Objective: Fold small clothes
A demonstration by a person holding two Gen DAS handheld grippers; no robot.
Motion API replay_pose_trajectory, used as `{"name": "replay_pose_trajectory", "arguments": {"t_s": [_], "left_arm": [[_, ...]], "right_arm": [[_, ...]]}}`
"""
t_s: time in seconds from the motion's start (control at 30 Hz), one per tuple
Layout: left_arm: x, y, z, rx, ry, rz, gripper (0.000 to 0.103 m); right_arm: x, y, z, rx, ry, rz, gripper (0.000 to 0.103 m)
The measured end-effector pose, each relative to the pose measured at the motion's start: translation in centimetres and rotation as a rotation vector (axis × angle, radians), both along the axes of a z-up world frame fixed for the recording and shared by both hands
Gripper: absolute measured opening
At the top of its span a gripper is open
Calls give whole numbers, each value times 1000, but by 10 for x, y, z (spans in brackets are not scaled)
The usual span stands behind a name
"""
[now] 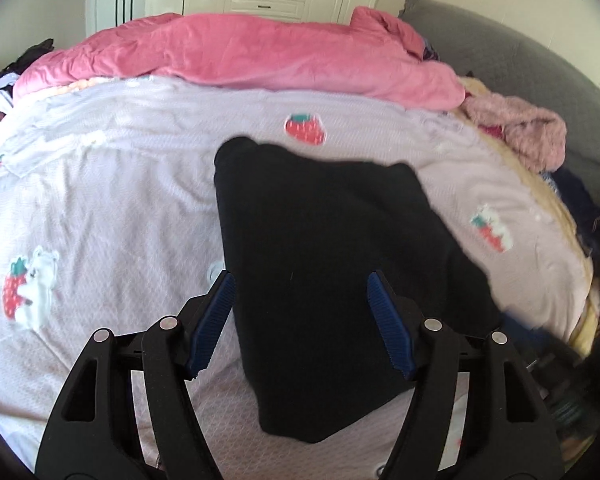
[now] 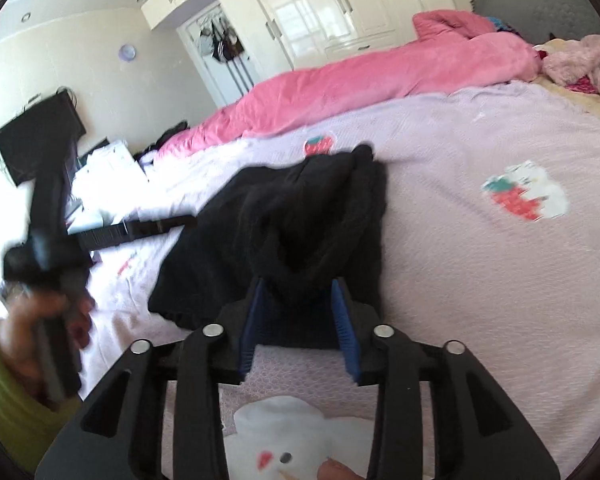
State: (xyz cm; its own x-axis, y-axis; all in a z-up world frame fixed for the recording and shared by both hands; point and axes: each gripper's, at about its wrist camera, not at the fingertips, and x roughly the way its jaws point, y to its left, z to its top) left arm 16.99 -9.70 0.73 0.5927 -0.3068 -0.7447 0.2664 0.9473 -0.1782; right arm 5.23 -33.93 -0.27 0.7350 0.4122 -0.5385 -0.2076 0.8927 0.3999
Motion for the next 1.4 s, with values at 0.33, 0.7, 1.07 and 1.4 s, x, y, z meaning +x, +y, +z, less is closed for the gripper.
{"name": "replay_pose_trajectory", "arguments": {"t_s": [0.33, 0.7, 1.07, 1.4], "left_arm": [[-6, 6, -9, -12, 1, -1, 61], [-12, 6, -7, -12, -11, -18, 61], [-14, 9, -5, -28, -12, -14, 61], [-16, 10, 0, -62, -7, -27, 61]], "right_arm": [[82, -7, 25, 118, 175, 49, 42], [132, 6, -6, 198, 338, 57, 47], [128, 19, 15, 74, 195, 95, 16], [95, 41, 52, -219, -22, 105, 15]]}}
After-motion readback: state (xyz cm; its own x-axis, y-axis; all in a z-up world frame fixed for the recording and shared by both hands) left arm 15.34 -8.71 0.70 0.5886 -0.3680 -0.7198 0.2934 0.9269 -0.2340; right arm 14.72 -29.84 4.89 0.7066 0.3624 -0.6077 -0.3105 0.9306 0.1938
